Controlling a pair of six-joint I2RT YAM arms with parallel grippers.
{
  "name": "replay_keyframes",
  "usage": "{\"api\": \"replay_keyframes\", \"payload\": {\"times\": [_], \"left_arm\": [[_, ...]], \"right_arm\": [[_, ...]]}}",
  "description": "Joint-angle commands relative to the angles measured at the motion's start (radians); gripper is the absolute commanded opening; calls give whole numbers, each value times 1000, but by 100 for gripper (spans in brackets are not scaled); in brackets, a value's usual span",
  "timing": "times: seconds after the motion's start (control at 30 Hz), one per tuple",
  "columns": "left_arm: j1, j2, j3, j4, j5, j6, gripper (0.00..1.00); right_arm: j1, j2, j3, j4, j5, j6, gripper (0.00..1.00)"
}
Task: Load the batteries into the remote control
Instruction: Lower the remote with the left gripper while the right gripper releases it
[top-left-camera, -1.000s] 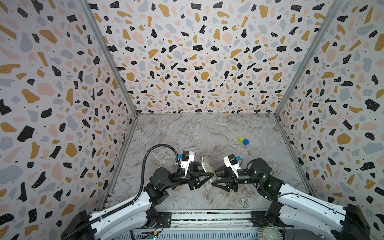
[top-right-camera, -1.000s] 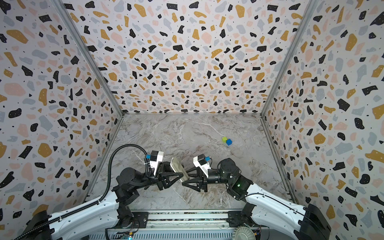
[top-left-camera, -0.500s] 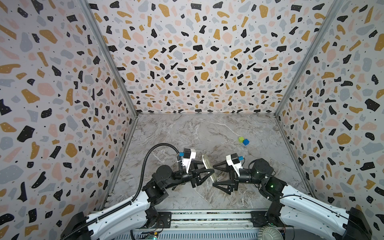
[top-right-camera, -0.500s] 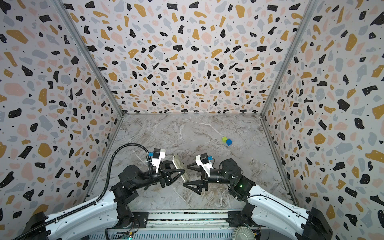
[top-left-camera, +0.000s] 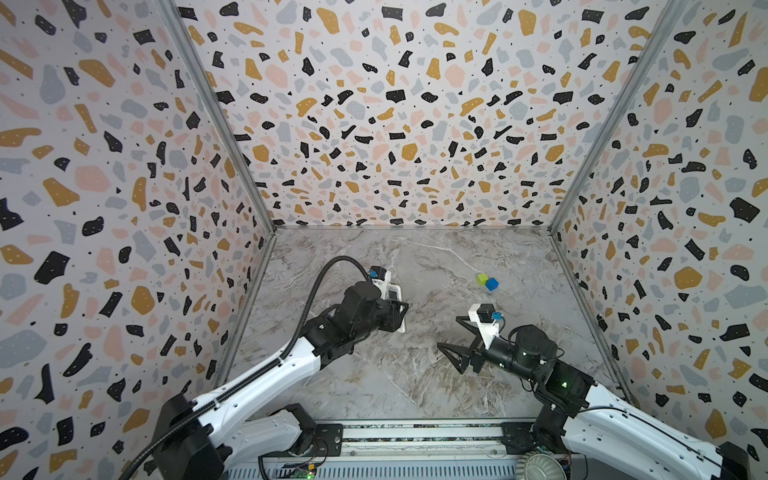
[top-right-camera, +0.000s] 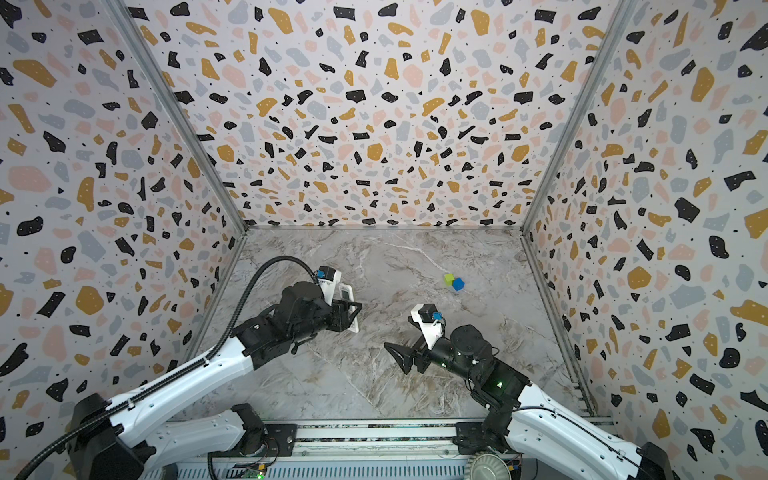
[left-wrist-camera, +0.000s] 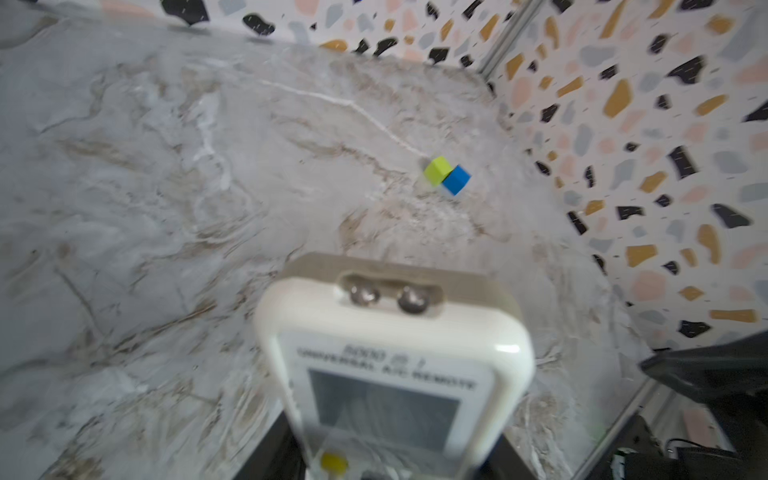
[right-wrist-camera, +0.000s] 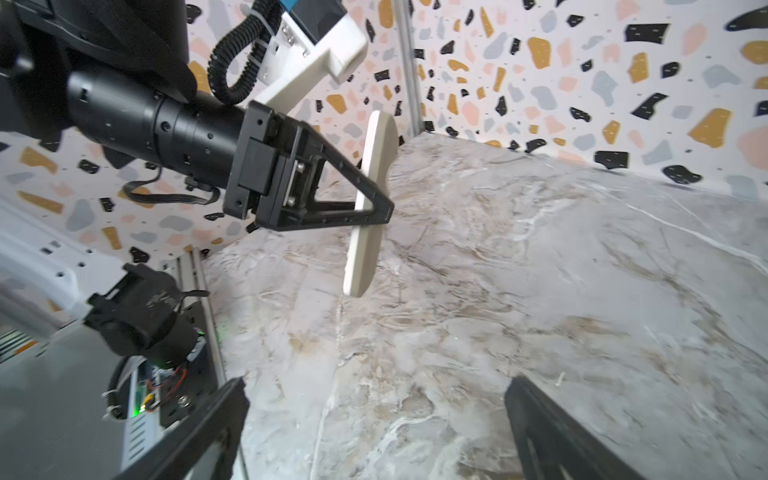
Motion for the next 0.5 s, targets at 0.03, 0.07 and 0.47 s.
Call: {"api": "replay_keyframes", "payload": {"times": [0.03,0.07,0.47], "left_arm": [[1,87,43,-124,-40,-7,13],[0,108,43,-125,-36,-15,14],[5,354,51,-177,-18,-74,21]], "right_arm": [[-4,-7,-18,-70,125,-18,99],[-4,-8,-22,-74,133,-20,99],[-4,-105,-98,-56,191,-9,99]]}}
